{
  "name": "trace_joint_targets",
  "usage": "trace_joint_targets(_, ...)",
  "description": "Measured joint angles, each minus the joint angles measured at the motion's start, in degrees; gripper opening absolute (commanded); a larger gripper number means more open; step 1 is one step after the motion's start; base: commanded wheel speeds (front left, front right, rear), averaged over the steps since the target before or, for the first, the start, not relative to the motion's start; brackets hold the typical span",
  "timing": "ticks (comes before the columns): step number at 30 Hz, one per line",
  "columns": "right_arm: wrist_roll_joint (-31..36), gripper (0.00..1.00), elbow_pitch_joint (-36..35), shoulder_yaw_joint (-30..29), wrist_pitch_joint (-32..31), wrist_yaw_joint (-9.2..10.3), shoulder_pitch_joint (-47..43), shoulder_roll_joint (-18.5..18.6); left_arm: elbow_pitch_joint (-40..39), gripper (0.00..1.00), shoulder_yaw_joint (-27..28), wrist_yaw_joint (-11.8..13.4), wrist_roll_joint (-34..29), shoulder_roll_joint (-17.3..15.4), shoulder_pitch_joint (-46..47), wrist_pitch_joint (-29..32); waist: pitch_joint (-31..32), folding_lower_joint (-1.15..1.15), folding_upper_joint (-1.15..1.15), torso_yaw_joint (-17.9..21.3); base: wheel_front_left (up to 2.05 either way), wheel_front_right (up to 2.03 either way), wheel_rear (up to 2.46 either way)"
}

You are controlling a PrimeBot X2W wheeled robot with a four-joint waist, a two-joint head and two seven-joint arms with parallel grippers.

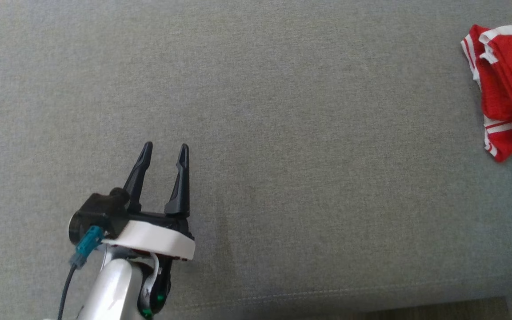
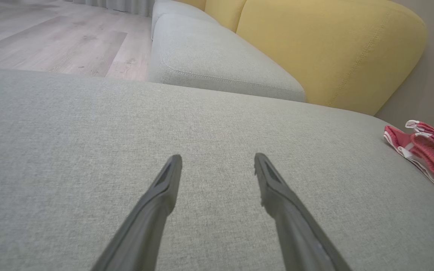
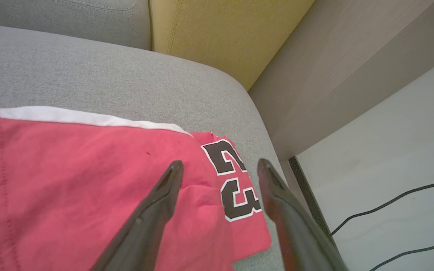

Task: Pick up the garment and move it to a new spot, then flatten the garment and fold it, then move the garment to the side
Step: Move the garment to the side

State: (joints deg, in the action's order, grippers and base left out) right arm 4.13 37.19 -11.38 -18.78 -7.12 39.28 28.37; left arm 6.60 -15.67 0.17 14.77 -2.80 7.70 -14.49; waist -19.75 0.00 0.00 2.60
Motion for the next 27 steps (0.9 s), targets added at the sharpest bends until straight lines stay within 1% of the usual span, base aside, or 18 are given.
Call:
trace_joint_targets(8,-0.5,1.00,1.6,0.5,5.3,0.00,0.5,-1.6,0.6,1.00,0.7,-0.2,-0.1,0.0,0.6,0.0,1.3,0.00,0.00,0.8,0.00,0.00,0.00)
trace_joint_targets(14,-2.6,1.00,1.7,0.6,11.3,0.00,2.1,-3.3,1.0,1.00,1.9,-0.7,-0.1,0.0,0.9,0.0,4.0,0.00,0.00,0.9,0.00,0.00,0.00)
trace_joint_targets(21,-4.9,1.00,-0.4,3.4,16.9,0.00,1.9,-9.6,4.4,1.00,5.5,-0.7,0.1,0.0,0.9,0.0,8.8,-0.01,0.00,1.1,0.00,0.00,0.00)
trace_joint_targets(27,-5.5,1.00,-5.5,5.2,20.3,0.00,-5.9,-16.7,7.5,1.00,7.8,-0.7,0.5,0.1,0.5,0.0,13.3,-0.01,0.00,1.0,0.00,0.00,0.00)
